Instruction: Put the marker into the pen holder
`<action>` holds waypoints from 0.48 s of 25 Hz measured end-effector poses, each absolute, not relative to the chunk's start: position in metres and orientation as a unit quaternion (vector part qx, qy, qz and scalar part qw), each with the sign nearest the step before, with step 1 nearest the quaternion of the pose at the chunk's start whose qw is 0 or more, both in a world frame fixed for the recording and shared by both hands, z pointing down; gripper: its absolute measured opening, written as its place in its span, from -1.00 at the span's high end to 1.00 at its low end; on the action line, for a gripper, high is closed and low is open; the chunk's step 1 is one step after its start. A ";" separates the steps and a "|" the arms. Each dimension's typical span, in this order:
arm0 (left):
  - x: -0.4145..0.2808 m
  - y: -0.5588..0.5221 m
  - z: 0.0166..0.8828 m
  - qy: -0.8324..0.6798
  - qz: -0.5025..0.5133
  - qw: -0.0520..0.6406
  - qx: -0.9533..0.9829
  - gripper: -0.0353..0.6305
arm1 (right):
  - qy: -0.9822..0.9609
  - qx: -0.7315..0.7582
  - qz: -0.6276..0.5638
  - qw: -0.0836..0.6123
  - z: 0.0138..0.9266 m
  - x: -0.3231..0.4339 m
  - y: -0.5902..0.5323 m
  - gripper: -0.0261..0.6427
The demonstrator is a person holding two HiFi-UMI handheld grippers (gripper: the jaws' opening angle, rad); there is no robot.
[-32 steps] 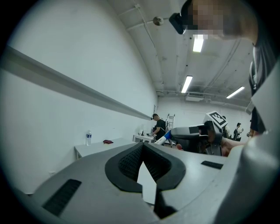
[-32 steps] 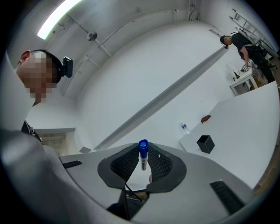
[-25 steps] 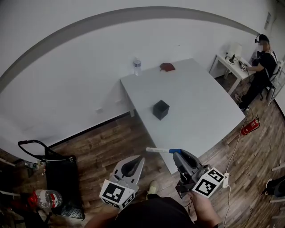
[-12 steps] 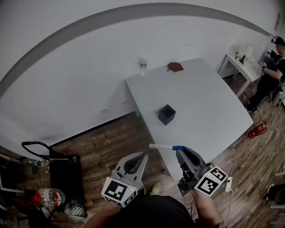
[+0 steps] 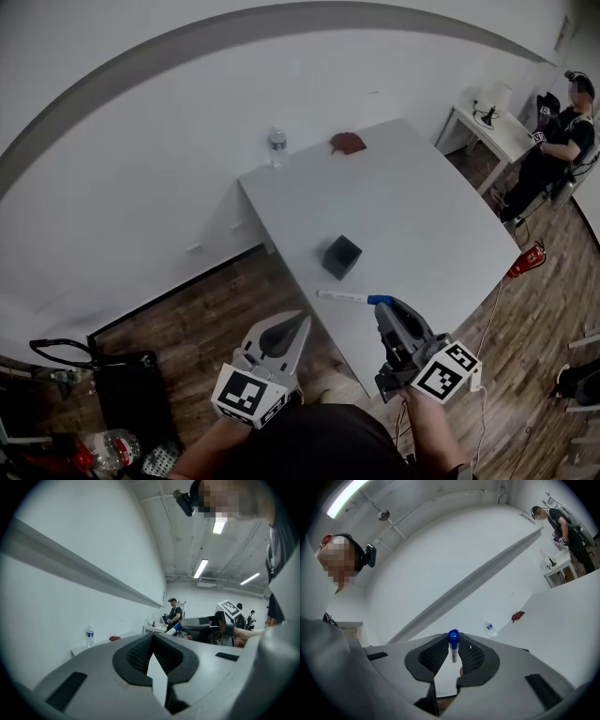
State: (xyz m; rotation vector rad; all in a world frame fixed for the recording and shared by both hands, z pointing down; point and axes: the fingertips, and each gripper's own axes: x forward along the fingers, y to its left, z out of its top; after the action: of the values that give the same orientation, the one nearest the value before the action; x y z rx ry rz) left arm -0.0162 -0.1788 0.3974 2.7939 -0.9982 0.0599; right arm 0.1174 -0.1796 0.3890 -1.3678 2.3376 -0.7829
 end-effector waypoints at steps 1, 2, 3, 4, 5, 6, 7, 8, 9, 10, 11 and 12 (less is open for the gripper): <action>-0.018 -0.187 0.398 -0.328 0.020 0.087 0.940 0.88 | 0.814 -0.487 -0.272 0.161 0.390 0.118 -0.187 0.72; -0.020 -0.194 0.400 -0.322 0.020 0.089 0.942 0.88 | 0.809 -0.496 -0.271 0.160 0.392 0.118 -0.193 0.72; -0.021 -0.200 0.401 -0.315 0.021 0.090 0.945 0.88 | 0.803 -0.506 -0.271 0.158 0.394 0.119 -0.199 0.72; -0.021 -0.206 0.403 -0.308 0.023 0.091 0.947 0.88 | 0.797 -0.515 -0.272 0.157 0.397 0.120 -0.204 0.72; -0.021 -0.211 0.405 -0.301 0.024 0.092 0.949 0.88 | 0.791 -0.525 -0.273 0.155 0.401 0.122 -0.209 0.72; -0.020 -0.216 0.407 -0.294 0.025 0.092 0.951 0.88 | 0.785 -0.534 -0.274 0.153 0.404 0.125 -0.213 0.72; -0.019 -0.221 0.410 -0.287 0.026 0.092 0.953 0.88 | 0.778 -0.543 -0.276 0.152 0.408 0.128 -0.217 0.72; -0.018 -0.226 0.413 -0.281 0.028 0.093 0.955 0.88 | 0.772 -0.551 -0.279 0.150 0.413 0.131 -0.221 0.72; -0.016 -0.230 0.417 -0.276 0.029 0.097 0.956 0.88 | 0.766 -0.559 -0.282 0.148 0.418 0.133 -0.224 0.72; -0.015 -0.233 0.421 -0.272 0.030 0.101 0.956 0.88 | 0.760 -0.566 -0.285 0.144 0.424 0.136 -0.227 0.72; -0.013 -0.236 0.424 -0.268 0.031 0.106 0.957 0.88 | 0.755 -0.572 -0.288 0.139 0.430 0.138 -0.230 0.72; -0.011 -0.238 0.427 -0.264 0.032 0.111 0.958 0.88 | 0.750 -0.579 -0.291 0.134 0.436 0.141 -0.233 0.72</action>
State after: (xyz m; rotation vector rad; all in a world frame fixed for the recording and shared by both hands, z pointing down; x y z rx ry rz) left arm -0.0105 -0.2378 0.4273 2.8137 -0.7743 0.0954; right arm 0.1409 -0.2334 0.4360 -1.6782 2.1744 -0.8442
